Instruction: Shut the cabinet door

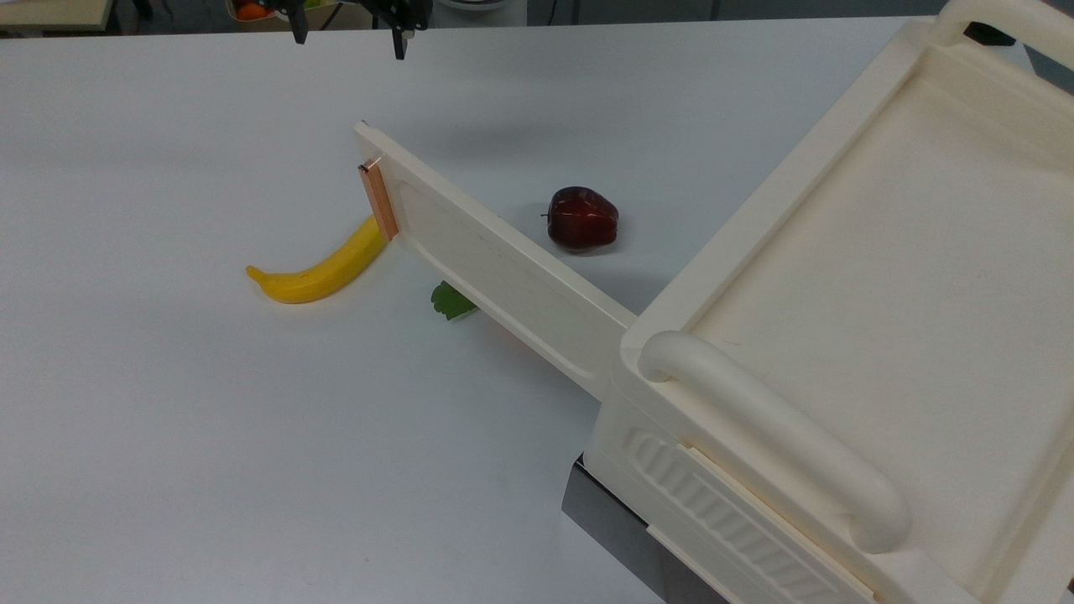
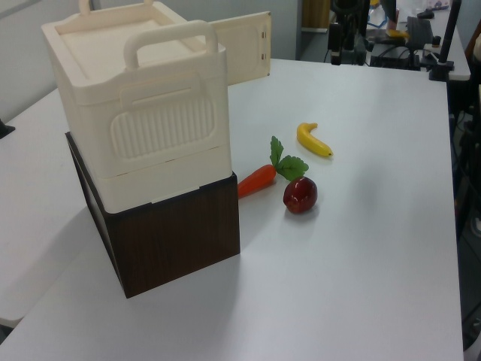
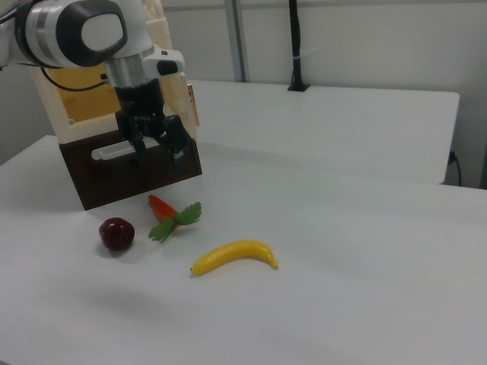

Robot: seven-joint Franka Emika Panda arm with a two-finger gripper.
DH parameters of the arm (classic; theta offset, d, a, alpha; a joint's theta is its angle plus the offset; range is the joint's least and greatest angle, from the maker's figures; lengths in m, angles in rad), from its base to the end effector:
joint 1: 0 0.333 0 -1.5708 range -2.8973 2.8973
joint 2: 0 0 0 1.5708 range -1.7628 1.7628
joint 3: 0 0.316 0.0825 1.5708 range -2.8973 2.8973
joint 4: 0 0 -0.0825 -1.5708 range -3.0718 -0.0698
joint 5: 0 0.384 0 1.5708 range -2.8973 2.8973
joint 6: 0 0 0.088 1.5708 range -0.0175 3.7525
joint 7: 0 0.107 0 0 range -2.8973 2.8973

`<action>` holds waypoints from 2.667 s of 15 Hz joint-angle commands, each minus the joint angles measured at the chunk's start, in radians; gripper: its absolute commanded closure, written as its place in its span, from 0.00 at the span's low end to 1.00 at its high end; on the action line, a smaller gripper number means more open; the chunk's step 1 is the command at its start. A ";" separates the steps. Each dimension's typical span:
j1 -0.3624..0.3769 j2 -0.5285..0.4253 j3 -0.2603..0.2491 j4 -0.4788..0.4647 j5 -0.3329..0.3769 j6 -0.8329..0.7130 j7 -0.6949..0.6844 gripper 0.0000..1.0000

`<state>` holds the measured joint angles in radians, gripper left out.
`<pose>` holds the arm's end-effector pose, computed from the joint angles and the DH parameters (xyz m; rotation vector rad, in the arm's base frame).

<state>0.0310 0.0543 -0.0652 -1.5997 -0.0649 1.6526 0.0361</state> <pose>0.5764 -0.0252 0.5875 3.0718 -0.0997 -0.0019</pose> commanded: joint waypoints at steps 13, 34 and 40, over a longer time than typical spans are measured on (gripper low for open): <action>0.006 -0.004 -0.001 -0.002 -0.041 -0.005 -0.004 0.14; 0.009 0.076 -0.004 0.199 -0.006 0.648 0.146 1.00; 0.030 0.154 0.010 0.193 -0.006 0.797 0.367 1.00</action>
<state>0.0420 0.1768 -0.0548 -1.4167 -0.0809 2.4186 0.3020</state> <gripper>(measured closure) 0.991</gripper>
